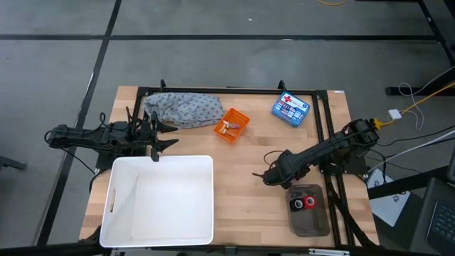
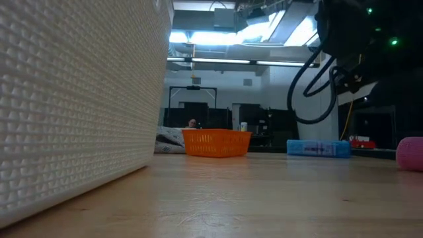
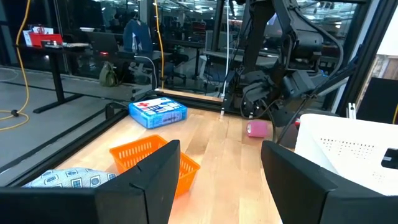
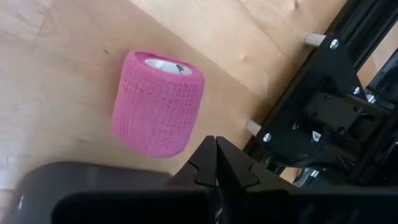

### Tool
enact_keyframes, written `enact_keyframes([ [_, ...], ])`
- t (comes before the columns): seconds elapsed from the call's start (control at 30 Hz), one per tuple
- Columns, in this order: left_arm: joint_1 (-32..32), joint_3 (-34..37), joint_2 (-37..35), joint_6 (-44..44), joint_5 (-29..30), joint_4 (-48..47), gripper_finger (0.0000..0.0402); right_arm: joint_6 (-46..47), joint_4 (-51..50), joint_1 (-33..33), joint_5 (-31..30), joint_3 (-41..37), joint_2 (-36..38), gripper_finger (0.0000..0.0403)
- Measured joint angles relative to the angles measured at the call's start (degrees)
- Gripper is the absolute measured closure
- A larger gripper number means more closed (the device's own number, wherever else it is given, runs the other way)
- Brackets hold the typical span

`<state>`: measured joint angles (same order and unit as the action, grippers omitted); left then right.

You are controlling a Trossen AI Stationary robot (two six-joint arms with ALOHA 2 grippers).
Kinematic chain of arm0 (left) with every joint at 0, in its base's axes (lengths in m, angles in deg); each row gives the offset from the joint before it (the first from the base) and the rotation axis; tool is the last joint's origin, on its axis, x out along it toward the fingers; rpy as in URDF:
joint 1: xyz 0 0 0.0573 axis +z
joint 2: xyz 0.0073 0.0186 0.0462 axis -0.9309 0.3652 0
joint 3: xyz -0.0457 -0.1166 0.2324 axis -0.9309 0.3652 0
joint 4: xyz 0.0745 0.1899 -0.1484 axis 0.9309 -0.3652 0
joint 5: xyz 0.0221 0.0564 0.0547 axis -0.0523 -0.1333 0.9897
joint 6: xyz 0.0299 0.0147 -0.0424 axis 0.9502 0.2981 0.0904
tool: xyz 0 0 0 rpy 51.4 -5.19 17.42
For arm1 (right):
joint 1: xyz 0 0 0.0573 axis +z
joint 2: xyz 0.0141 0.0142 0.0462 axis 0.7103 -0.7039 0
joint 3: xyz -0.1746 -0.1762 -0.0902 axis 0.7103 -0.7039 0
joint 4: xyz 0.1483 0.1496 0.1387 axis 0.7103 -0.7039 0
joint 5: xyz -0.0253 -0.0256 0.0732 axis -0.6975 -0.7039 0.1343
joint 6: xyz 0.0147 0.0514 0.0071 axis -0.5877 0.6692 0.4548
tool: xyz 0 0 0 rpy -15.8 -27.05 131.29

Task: Pick & place medical supplies in basket/bin
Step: Put the pink bandage into the transparent black bin

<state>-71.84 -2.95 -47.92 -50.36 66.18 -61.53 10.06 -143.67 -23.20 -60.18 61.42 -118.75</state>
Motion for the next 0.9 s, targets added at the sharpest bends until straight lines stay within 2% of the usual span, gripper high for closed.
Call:
enact_keyframes([
  [0.17, 0.01, 0.00, -0.02, -0.02, 0.00, -0.13, 0.0180, -0.04, 1.32, -0.01, 0.42, -0.99, 0.00, 0.0401],
  [0.33, 0.01, 0.00, -0.02, -0.02, 0.00, -0.15, 0.0178, -1.48, 8.85, -0.54, 5.09, -7.54, 0.45, 0.0401],
  [0.43, -0.01, 0.00, -0.02, 0.00, 0.00, -0.17, 0.0179, -1.51, 9.88, -0.93, 4.31, -11.37, -0.33, 0.0401],
  [0.9, 0.01, 0.00, -0.02, 0.04, 0.04, -0.17, 0.0180, -3.62, 12.47, -2.86, -0.30, -4.85, 3.93, 0.0401],
])
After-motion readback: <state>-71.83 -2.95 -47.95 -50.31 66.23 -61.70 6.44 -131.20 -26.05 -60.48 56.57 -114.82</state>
